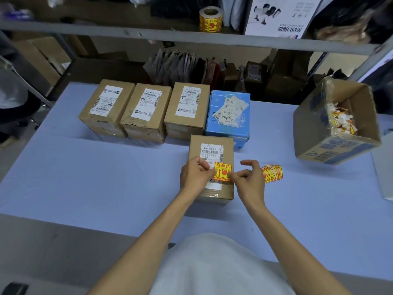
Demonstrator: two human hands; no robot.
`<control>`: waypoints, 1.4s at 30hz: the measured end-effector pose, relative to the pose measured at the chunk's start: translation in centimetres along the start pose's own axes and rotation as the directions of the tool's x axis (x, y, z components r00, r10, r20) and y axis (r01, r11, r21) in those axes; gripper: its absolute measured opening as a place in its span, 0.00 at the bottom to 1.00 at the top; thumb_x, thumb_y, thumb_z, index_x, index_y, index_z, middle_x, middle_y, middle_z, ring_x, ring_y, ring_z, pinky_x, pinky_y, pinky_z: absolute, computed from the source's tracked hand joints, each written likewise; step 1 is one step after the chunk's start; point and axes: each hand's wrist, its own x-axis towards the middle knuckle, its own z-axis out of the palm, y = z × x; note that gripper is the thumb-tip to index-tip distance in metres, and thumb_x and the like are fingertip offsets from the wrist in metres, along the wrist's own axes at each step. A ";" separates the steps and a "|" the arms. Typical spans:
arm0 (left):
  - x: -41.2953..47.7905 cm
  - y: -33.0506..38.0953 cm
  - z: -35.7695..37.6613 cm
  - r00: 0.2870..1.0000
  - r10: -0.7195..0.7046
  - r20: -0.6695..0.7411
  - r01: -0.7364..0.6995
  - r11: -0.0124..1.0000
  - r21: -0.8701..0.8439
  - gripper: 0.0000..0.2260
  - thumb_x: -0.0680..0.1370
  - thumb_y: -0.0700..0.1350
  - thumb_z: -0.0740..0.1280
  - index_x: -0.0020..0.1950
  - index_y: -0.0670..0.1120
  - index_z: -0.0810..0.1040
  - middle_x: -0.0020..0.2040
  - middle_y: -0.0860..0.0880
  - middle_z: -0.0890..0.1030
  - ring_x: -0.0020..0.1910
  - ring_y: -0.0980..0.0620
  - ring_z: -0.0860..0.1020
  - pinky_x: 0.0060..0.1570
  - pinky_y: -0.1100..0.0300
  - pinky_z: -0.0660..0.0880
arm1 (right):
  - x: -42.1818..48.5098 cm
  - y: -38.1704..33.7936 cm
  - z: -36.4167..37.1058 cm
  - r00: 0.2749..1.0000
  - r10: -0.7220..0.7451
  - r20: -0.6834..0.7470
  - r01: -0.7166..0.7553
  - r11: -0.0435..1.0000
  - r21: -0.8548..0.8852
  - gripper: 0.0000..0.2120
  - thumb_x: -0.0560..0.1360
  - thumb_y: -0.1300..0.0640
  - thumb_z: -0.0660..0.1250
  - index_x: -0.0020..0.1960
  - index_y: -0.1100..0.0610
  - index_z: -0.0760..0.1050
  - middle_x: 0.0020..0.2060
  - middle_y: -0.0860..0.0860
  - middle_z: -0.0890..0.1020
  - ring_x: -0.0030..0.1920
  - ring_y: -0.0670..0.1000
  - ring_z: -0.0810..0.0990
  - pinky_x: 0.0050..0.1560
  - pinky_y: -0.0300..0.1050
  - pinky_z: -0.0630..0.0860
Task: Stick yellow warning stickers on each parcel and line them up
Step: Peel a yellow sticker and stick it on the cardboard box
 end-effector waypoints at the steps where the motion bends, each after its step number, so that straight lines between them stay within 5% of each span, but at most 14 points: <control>1: 0.0 0.0 0.0 1.000 0.003 0.002 -0.003 1.000 0.004 0.11 0.71 0.45 0.75 0.41 0.50 0.72 0.50 0.50 0.82 0.49 0.51 0.80 0.43 0.57 0.80 | 0.1 0.0 -0.1 1.000 0.001 -0.001 -0.001 1.000 0.003 0.15 0.71 0.63 0.72 0.53 0.56 0.71 0.34 0.53 0.83 0.39 0.47 0.82 0.38 0.39 0.76; 16: 0.5 0.4 0.3 0.999 -0.023 -0.023 0.027 0.987 0.161 0.10 0.69 0.48 0.75 0.41 0.51 0.74 0.46 0.49 0.82 0.46 0.49 0.80 0.39 0.60 0.74 | 1.2 0.5 0.2 1.000 -0.007 0.011 0.008 0.996 -0.088 0.09 0.69 0.64 0.73 0.42 0.59 0.72 0.34 0.52 0.79 0.36 0.49 0.79 0.36 0.41 0.76; 42: 0.7 0.8 0.3 1.000 0.023 0.002 -0.022 0.954 0.299 0.10 0.69 0.48 0.74 0.42 0.49 0.74 0.46 0.50 0.81 0.47 0.49 0.78 0.39 0.60 0.70 | 1.5 0.6 0.8 0.995 -0.093 0.038 0.099 0.966 -0.241 0.06 0.69 0.64 0.70 0.43 0.61 0.74 0.34 0.50 0.79 0.37 0.50 0.78 0.39 0.49 0.76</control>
